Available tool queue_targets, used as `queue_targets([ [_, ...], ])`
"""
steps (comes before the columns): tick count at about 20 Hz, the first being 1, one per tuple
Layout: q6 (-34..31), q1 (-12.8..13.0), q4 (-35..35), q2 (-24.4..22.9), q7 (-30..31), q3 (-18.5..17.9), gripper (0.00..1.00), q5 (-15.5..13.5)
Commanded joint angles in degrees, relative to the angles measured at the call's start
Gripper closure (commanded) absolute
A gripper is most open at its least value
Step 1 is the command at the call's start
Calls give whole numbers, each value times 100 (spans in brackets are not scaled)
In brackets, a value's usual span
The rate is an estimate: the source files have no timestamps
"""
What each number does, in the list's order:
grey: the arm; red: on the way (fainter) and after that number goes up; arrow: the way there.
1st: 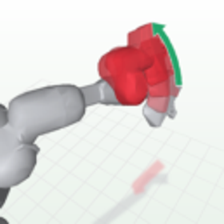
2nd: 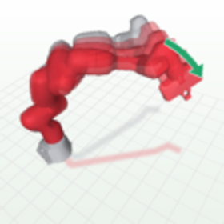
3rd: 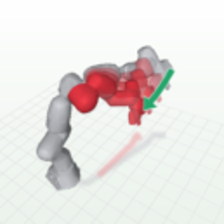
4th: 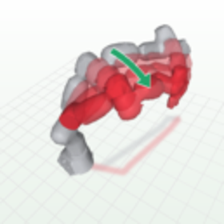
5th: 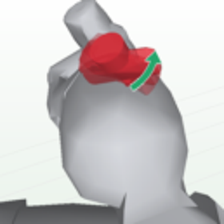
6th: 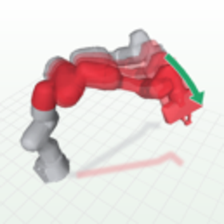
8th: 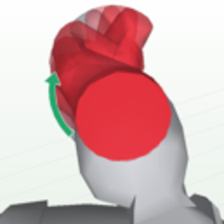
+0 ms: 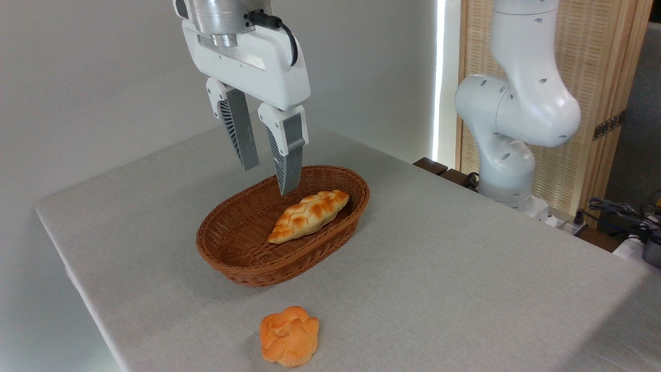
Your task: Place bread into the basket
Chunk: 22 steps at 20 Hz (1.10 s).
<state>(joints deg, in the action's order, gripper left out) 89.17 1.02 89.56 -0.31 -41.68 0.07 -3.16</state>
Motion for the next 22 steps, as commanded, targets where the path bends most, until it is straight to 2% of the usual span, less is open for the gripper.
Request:
queue_targets([
  [1,48,21,-9,5,-129,-51,0,-87],
  [13,187,-14,122,-30,-262,-51,0,-88],
  [16,740,-14,438,-30,-253,-51,0,-79],
  [18,1459,-14,842,-39,-235,-42,0,-44],
  [22,2190,-23,1220,13,-279,-60,0,-35],
])
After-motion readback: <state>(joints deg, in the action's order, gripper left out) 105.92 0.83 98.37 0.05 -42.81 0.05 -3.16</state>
